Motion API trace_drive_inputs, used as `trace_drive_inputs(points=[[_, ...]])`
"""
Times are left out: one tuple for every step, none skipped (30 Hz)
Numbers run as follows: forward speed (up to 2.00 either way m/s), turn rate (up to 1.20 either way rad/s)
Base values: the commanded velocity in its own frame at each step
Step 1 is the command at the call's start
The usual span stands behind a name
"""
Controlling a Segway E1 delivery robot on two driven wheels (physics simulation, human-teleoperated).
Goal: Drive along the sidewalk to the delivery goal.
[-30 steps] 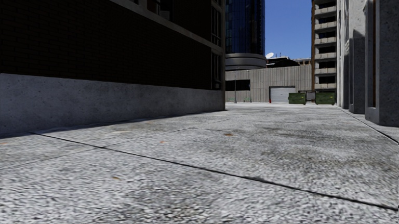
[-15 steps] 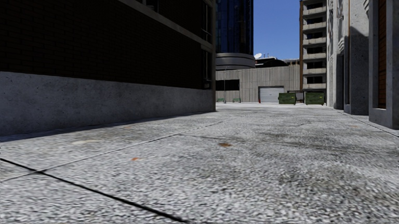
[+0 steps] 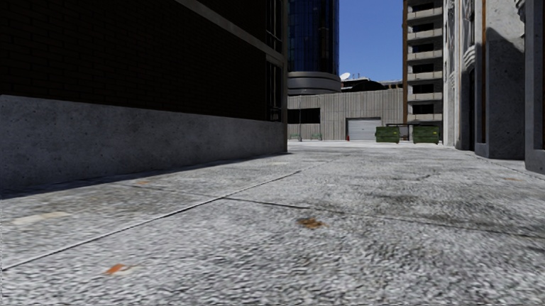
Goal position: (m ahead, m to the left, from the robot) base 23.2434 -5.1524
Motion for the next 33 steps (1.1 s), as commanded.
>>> trace_drive_inputs(points=[[2.00,-1.20],[2.00,-1.20],[2.00,-1.15],[2.00,-0.69],[2.00,-0.21],[2.00,-0.05],[2.00,0.00],[2.00,0.00],[2.00,0.00],[2.00,0.00],[2.00,0.00],[2.00,0.00],[2.00,0.00],[2.00,0.00],[2.00,0.00],[2.00,0.00],[2.00,0.00],[2.00,-0.33],[2.00,-0.80],[2.00,-1.20],[2.00,-1.20],[2.00,-1.20],[2.00,-1.20],[2.00,0.00],[2.00,0.00],[2.00,0.00],[2.00,0.00],[2.00,0.00],[2.00,0.00],[2.00,0.00],[2.00,0.00],[2.00,0.00],[2.00,0.00]])
